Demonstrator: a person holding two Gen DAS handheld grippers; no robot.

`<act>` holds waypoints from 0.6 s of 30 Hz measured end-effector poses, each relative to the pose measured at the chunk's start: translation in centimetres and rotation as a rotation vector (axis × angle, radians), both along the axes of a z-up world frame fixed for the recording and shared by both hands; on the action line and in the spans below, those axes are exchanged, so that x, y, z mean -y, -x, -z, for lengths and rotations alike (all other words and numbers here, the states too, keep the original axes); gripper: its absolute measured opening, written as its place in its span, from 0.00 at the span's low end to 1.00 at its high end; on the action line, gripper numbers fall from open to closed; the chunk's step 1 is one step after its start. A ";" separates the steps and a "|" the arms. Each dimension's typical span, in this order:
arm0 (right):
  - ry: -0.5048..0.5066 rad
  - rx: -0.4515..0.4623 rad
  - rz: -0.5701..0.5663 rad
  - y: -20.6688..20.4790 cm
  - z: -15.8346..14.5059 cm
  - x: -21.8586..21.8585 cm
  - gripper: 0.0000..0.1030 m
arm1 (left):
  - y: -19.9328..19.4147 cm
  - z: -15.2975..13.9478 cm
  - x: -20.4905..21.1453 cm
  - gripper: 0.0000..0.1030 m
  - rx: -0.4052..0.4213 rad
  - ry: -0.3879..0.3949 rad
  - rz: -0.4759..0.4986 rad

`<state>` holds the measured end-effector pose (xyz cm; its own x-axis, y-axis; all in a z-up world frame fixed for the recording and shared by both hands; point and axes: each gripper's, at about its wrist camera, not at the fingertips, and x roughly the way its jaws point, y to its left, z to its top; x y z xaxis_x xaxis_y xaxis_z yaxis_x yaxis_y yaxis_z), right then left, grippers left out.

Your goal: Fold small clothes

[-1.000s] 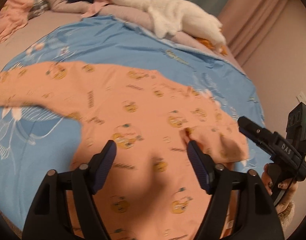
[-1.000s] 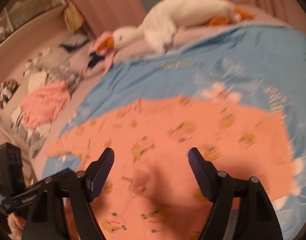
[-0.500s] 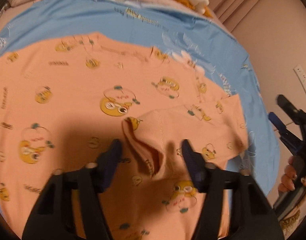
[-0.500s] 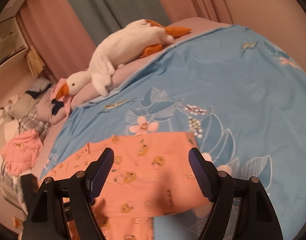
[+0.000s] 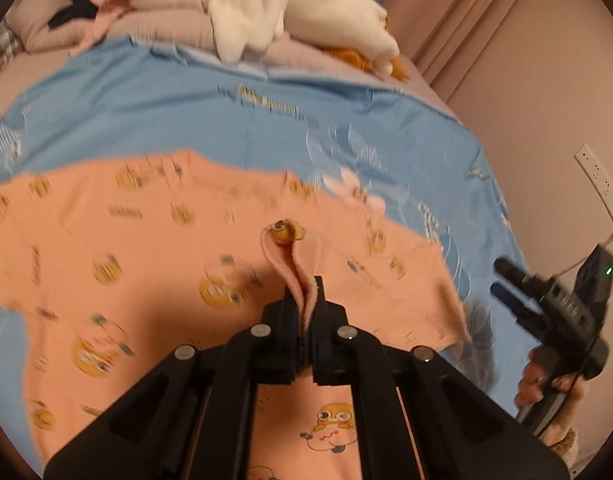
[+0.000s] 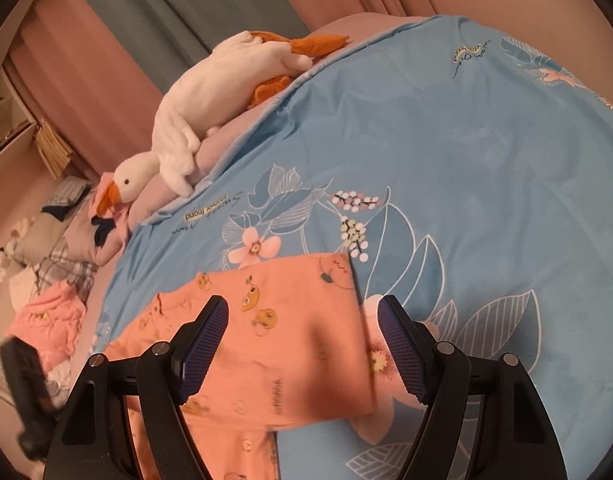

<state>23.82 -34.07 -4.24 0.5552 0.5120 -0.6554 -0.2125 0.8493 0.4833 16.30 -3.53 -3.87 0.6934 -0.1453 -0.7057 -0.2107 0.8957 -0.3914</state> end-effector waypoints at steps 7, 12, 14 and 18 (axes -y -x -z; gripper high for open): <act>-0.007 -0.028 -0.017 -0.4 0.8 -0.3 0.74 | 0.5 -2.7 -3.2 0.03 0.046 -0.043 -0.075; -0.003 -0.052 -0.040 -0.7 1.3 -0.9 0.74 | 1.0 -3.4 -5.4 0.03 0.051 -0.068 -0.133; 0.003 -0.056 -0.050 -0.7 1.5 -1.3 0.74 | 1.2 -3.5 -6.2 0.03 0.051 -0.087 -0.160; 0.023 -0.058 -0.083 -0.5 1.7 -2.4 0.74 | 1.8 -3.9 -7.4 0.03 0.064 -0.105 -0.191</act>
